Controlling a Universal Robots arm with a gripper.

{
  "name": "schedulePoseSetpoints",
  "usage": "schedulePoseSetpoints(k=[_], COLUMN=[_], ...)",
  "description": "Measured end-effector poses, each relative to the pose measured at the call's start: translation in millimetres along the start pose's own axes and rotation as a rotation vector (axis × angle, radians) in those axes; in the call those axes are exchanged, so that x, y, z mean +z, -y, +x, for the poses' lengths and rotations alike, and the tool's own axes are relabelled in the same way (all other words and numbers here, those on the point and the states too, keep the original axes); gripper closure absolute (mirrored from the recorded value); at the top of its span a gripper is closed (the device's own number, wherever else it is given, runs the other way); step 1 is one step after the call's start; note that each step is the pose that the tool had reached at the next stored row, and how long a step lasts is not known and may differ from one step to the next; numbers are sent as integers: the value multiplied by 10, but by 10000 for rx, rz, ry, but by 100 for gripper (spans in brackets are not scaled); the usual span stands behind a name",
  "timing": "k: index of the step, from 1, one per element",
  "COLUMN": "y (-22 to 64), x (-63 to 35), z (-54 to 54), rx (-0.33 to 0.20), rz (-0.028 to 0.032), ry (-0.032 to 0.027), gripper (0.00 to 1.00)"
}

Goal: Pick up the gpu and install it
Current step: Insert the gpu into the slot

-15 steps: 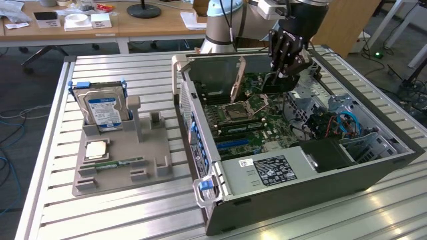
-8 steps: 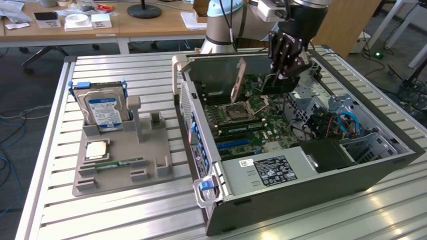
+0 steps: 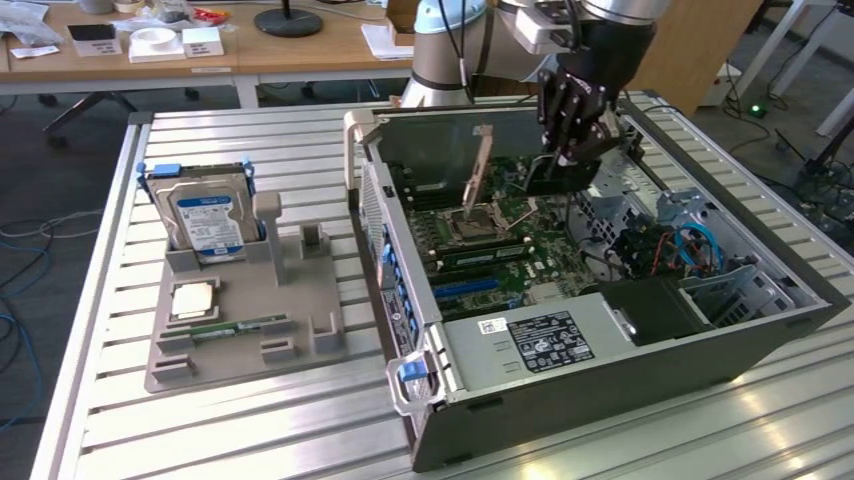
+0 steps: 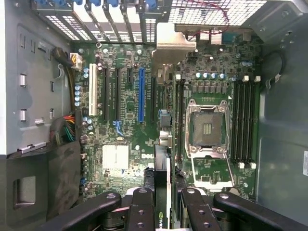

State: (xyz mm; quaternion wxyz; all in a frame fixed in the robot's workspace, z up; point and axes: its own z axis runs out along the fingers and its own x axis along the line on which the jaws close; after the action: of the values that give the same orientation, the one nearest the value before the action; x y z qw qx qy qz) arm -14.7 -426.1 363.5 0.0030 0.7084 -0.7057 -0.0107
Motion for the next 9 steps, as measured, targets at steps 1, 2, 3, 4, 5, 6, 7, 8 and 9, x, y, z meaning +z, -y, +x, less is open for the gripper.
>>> schedulePoseSetpoints(k=[1,2,3,4,5,6,7,8,9], y=[-4,-8,-12,-17,-22,-29,-37,-46,-54], x=[3,6,8,13,21,29,40,50,58], z=[15,31,44,52,55,58,60,61,63], rx=[-10,-20,-28,-32,-33,-34,-34,-34,-34], rz=[11,20,27,34,39,46,54,62,66], ry=[0,0,-1,1,2,0,0,0,0], gripper=[74,74,74,74,74,74,74,74,74])
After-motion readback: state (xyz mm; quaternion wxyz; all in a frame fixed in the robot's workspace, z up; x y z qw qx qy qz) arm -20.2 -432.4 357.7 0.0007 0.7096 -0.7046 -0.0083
